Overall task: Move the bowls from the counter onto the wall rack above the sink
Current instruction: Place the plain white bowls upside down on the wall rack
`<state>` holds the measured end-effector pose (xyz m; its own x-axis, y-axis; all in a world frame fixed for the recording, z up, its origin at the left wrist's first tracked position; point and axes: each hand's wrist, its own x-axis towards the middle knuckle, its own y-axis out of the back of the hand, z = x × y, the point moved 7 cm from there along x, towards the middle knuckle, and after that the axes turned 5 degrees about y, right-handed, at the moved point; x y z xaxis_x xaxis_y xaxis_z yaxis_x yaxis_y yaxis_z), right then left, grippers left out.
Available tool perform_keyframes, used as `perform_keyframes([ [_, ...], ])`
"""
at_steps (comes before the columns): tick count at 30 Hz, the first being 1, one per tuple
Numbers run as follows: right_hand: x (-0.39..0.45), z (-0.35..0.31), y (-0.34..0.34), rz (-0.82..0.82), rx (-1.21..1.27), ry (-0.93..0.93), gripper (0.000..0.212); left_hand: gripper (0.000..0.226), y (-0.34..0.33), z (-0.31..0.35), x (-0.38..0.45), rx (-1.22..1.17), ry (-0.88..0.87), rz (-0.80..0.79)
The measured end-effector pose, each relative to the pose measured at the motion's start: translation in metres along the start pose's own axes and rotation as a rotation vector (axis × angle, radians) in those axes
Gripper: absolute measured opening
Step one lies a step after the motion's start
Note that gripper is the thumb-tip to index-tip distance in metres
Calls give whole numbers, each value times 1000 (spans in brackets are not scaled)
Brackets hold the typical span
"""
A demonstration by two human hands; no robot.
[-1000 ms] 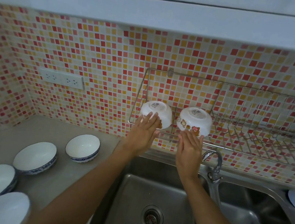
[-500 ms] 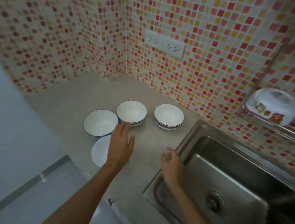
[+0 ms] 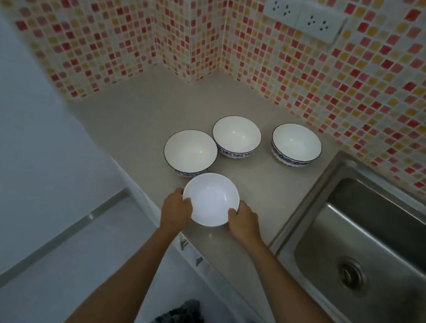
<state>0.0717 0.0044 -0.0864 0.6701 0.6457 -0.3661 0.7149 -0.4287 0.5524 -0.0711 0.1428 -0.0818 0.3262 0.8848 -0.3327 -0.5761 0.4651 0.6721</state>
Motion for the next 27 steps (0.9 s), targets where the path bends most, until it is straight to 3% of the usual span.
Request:
perform_keyframes([
  [12,-31,62,68,222,103,-148,43,36,-70,63,-34,-167,-5,-293],
  [16,-53,92,119,318,181,-200,41,35,-114,111,-63,-192,-16,-423],
  [20,-80,116,180,430,157,-203,38,55,-158,163,-104,-283,-55,-615],
  [24,-106,145,240,551,150,-228,37,38,-194,216,-154,-391,-162,-771],
  [27,-129,160,285,645,119,-206,30,40,-220,243,-181,-384,-256,-832],
])
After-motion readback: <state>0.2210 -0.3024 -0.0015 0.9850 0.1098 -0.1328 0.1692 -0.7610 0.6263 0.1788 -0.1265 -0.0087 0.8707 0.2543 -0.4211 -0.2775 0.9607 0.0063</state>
